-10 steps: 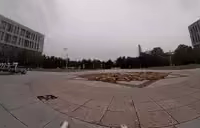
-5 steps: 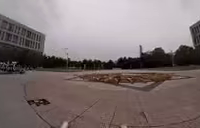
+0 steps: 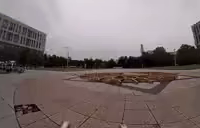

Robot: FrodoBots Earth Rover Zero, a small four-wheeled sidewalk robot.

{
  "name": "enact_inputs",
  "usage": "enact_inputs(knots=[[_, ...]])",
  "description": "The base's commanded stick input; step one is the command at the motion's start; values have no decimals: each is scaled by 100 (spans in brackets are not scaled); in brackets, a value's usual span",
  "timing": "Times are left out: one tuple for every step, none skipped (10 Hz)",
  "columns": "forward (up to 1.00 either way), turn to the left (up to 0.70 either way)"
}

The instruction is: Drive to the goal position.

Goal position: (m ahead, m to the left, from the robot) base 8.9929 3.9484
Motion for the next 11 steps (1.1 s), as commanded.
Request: enact_inputs(knots=[[70, 0], [70, 0], [70, 0], [70, 0], [70, 0], [70, 0], [70, 0], [70, 0], [70, 0], [70, 0], [70, 7]])
